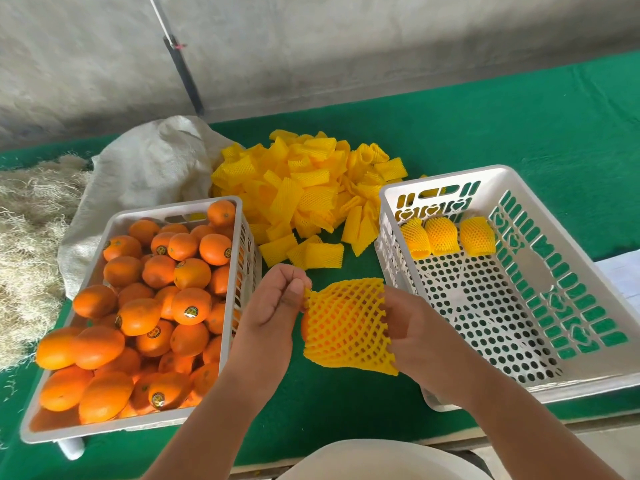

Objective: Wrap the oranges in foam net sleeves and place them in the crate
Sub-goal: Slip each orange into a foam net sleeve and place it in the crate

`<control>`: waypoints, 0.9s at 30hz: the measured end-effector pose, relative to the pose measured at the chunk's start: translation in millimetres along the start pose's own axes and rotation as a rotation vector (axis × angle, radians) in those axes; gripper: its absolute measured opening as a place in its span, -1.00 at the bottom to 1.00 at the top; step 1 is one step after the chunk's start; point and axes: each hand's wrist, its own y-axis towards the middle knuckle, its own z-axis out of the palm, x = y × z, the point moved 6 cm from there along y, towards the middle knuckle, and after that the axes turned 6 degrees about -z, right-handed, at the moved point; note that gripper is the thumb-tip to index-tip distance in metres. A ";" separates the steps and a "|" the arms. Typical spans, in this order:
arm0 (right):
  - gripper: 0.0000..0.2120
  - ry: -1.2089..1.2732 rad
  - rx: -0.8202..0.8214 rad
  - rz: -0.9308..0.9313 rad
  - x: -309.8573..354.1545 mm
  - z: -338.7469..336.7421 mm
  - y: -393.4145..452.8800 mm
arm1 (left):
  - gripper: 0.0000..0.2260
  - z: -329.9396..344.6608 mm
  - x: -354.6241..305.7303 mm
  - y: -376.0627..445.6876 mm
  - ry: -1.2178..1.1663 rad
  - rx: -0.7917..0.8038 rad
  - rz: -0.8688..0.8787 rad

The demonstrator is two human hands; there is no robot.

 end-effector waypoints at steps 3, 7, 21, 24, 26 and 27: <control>-0.57 0.070 0.032 0.034 -0.2 -1.8 -0.8 | -0.80 3.9 -1.3 -0.4 0.047 -0.002 0.012; -0.58 0.065 0.036 0.049 2.2 -9.4 -1.7 | -0.87 2.7 -6.4 -2.8 0.223 0.040 0.054; -0.71 0.058 0.086 0.019 7.0 0.0 1.3 | -0.80 4.5 -10.0 -15.5 0.088 -0.095 0.071; -0.71 -0.078 0.016 -0.043 12.1 1.2 -0.3 | -0.77 5.7 -2.7 -19.8 0.030 -0.183 0.054; -0.69 -0.093 -0.006 -0.076 14.1 5.3 -2.4 | -0.77 3.5 -0.2 -20.7 -0.007 -0.224 0.054; -0.69 -0.083 -0.020 -0.086 14.4 7.0 -3.0 | -0.77 2.2 -0.1 -21.1 -0.015 -0.244 0.061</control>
